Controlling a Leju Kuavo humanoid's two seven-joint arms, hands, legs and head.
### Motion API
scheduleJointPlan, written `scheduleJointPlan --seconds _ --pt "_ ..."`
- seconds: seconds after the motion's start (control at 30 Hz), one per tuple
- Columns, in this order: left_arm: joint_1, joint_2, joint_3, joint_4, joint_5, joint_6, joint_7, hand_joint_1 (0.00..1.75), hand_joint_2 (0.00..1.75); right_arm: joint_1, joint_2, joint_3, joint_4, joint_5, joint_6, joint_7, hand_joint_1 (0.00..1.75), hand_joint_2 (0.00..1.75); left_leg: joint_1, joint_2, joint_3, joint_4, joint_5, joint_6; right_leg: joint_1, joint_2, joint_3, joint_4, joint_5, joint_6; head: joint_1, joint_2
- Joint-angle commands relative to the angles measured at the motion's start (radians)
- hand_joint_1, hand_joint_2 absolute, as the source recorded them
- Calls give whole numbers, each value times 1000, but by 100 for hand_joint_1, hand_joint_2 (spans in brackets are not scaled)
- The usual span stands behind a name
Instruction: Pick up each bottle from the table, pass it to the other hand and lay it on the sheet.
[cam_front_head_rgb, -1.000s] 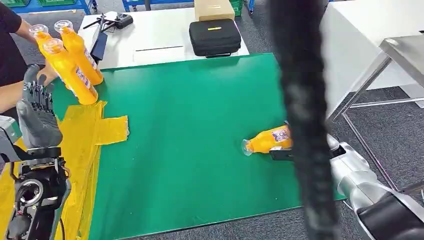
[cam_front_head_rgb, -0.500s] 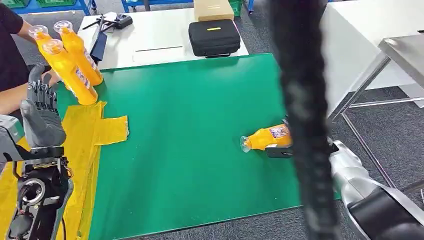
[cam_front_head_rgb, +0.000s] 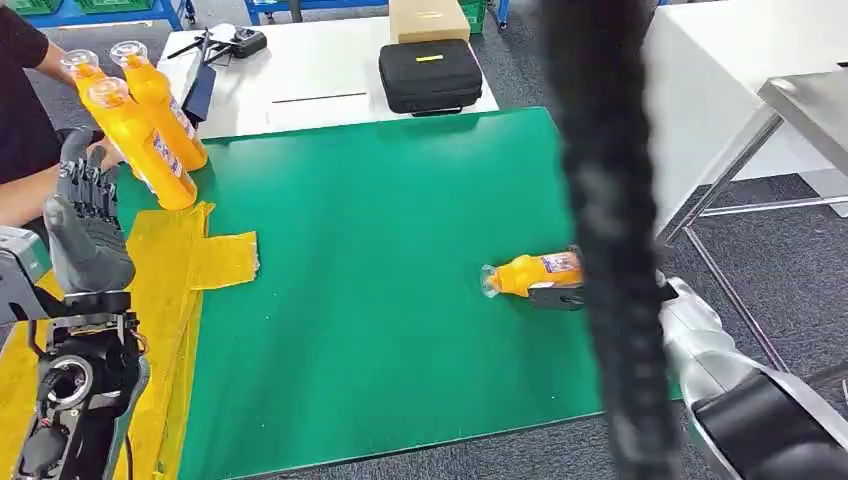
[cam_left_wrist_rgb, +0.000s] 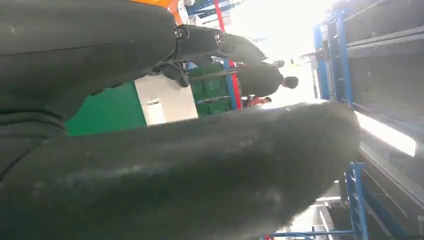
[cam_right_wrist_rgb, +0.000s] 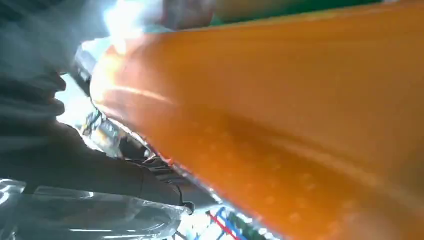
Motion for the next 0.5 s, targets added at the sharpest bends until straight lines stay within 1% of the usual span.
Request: scheduleJointPlan --seconds 0.03,0.07,0.1,0.13,0.17,0.2,0.27,0.37,0.4,0.5 --pt "-43 -7 -20 41 9 4 14 0 0 54 0 -103 25 -58 52 -16 175 175 2 -3 2 0 -1 -3 2 -4 4 -2 -1 0 0 0" --pt "-46 -10 -21 41 11 1 16 0 0 56 -6 -109 20 -60 55 -16 175 175 1 -3 1 0 0 -2 1 -4 3 -1 -1 0 0 0" --pt "-49 -13 -23 41 11 -1 17 0 0 59 -14 -114 14 -62 58 -17 175 175 2 -3 2 0 -1 -5 2 -6 5 -2 -2 0 0 0" --pt "-51 -16 -26 41 12 -4 18 0 0 62 -22 -119 12 -64 60 -17 175 175 1 -4 1 0 -1 -3 1 -5 4 -1 -1 0 0 0" --pt "-53 -18 -28 42 12 -5 19 0 0 64 -26 -123 10 -67 61 -19 175 175 2 -4 2 0 -1 -4 2 -6 4 -1 -2 0 0 0" --pt "-56 -21 -31 44 12 -8 20 0 0 71 -36 -132 4 -73 64 -21 175 175 1 -4 1 0 0 -2 1 -5 3 -1 -1 0 0 0" --pt "-57 -24 -29 45 13 -8 20 0 0 79 -45 -141 0 -78 70 -24 175 175 1 -5 1 0 0 -3 1 -6 3 -2 -1 0 0 0" --pt "-63 -29 -27 49 18 -10 20 0 0 82 -52 -149 9 -89 123 -34 175 175 1 -6 1 0 0 -2 1 -6 3 -2 -1 0 0 0" --pt "-67 -31 -28 51 21 -13 21 0 0 81 -58 -143 17 -87 157 -38 175 175 1 -5 1 0 0 -2 1 -5 3 -1 -1 0 0 0" --pt "-68 -35 -25 52 22 -11 21 0 0 95 -58 -135 24 -82 170 -38 175 175 1 -5 1 0 0 -2 1 -5 3 -2 -1 0 0 0"
